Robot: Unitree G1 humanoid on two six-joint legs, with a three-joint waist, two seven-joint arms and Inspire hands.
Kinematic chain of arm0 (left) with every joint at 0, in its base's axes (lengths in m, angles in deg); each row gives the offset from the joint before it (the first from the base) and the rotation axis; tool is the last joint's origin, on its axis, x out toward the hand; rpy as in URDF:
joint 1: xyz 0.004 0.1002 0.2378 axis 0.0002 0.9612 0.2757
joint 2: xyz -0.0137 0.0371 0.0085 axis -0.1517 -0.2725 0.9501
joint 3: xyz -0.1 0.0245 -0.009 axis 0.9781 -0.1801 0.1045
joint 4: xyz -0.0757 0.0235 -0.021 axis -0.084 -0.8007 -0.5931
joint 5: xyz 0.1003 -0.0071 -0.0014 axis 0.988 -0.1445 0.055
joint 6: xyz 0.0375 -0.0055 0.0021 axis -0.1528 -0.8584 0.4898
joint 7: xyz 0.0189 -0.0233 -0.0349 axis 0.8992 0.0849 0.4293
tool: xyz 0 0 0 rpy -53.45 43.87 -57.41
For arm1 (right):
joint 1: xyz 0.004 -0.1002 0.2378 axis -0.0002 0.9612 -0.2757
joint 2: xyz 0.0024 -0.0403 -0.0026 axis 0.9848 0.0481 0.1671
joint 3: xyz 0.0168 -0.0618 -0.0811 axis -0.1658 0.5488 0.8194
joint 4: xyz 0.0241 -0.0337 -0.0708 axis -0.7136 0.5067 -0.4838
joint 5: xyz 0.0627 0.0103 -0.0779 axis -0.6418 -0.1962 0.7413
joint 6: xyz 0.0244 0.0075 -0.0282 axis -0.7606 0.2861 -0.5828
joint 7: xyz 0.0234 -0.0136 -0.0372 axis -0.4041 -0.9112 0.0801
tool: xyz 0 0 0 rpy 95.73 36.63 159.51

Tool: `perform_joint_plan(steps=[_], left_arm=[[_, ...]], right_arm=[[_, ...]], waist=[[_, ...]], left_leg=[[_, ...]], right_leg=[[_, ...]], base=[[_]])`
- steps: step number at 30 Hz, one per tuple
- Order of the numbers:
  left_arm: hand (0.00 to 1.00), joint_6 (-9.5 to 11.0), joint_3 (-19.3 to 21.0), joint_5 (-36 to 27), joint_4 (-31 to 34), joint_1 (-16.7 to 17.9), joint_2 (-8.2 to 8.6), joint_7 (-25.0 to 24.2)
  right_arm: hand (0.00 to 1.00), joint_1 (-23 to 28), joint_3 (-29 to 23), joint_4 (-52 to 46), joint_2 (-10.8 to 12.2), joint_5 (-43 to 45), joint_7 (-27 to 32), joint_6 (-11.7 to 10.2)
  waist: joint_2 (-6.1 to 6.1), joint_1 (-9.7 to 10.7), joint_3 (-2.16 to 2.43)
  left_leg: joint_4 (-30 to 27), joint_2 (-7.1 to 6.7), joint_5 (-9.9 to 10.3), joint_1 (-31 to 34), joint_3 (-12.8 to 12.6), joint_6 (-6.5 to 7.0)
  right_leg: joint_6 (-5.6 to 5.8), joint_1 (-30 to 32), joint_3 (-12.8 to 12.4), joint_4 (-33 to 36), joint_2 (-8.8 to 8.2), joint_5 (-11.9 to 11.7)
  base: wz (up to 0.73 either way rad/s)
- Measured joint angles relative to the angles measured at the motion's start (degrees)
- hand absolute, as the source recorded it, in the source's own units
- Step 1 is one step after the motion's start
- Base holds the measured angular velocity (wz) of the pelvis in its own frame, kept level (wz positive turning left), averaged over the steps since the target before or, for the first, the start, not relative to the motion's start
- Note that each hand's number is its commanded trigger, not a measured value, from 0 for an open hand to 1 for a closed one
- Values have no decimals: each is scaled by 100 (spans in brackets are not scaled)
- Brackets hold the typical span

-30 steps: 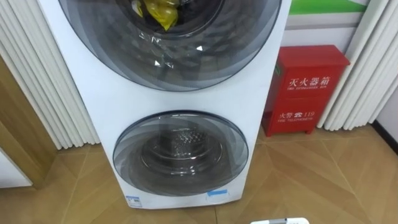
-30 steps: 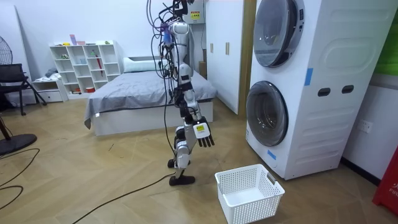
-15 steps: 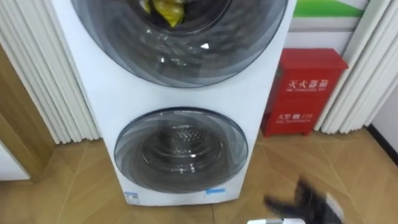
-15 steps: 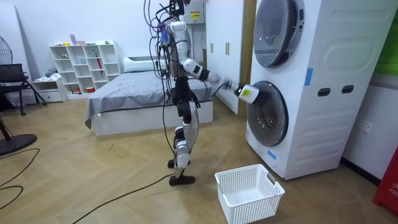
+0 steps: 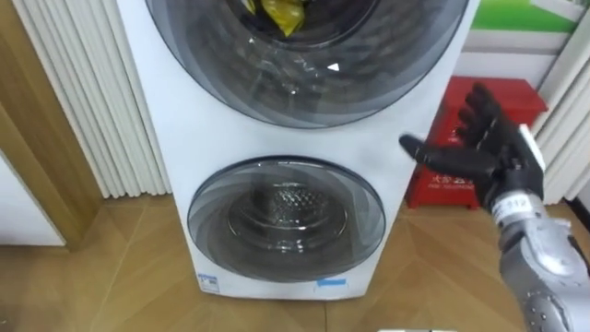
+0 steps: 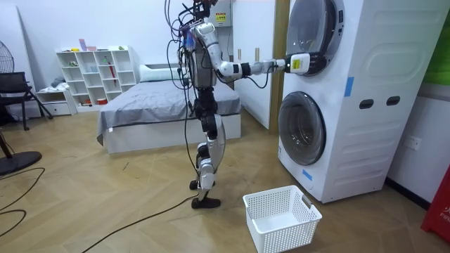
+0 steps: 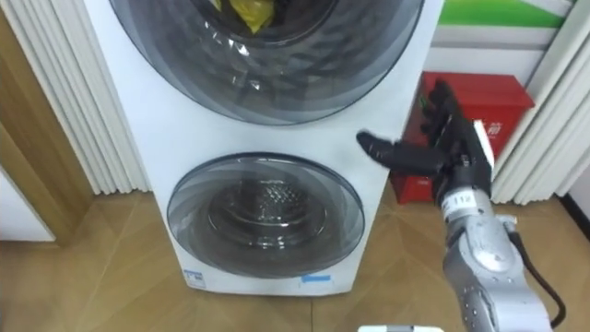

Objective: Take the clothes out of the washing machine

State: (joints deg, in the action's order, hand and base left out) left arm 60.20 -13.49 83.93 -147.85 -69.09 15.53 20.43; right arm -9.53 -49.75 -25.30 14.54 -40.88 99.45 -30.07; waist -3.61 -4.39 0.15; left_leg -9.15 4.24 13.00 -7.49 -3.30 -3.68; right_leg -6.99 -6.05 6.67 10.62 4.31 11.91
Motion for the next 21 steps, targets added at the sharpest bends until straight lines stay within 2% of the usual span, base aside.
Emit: perform_joint_plan(steps=[4,7,11,12,15,19,21], left_arm=[[0,-115,2,0,183,21,-18,1],[0,-165,0,8,407,89,-23,1],[0,-192,-4,77,406,108,-24,-5],[0,-198,-4,91,406,127,-34,-5],[0,-261,-54,158,407,142,-112,-41],[0,-327,-38,183,408,137,-171,-63],[0,-330,-36,245,453,129,-178,-72]], right_arm=[[0,-245,1,12,-140,-108,155,48],[0,-645,3,58,-205,-402,227,97],[0,-1199,3,547,-436,-726,191,94],[0,-1288,3,668,-498,-762,189,94],[0,-1411,7,1003,-599,-840,185,94],[0,-1420,16,1235,-674,-1080,56,96],[0,-1424,17,1314,-803,-1233,-19,102]], waist=[[-5,-52,0],[-46,-47,-6],[-143,-52,-4],[-177,-62,-22],[-239,-61,-31],[-236,-71,-34],[-232,-82,-32]], left_leg=[[43,-6,-2,17,51,2],[47,-5,-4,33,53,6],[42,-4,-4,21,78,5],[40,-5,-4,24,96,5],[-1,-12,-4,92,193,5],[-34,-18,-4,177,249,5],[-38,-21,-11,229,268,5]], right_leg=[[0,14,148,0,-16,0],[0,31,177,0,-17,0],[0,-12,254,-3,-21,0],[0,-19,305,-4,-25,0],[1,-3,474,-10,-41,-1],[1,31,594,-11,-54,-1],[1,72,637,-12,-61,0]], base=[[6],[1],[7],[6],[12],[12],[10]])
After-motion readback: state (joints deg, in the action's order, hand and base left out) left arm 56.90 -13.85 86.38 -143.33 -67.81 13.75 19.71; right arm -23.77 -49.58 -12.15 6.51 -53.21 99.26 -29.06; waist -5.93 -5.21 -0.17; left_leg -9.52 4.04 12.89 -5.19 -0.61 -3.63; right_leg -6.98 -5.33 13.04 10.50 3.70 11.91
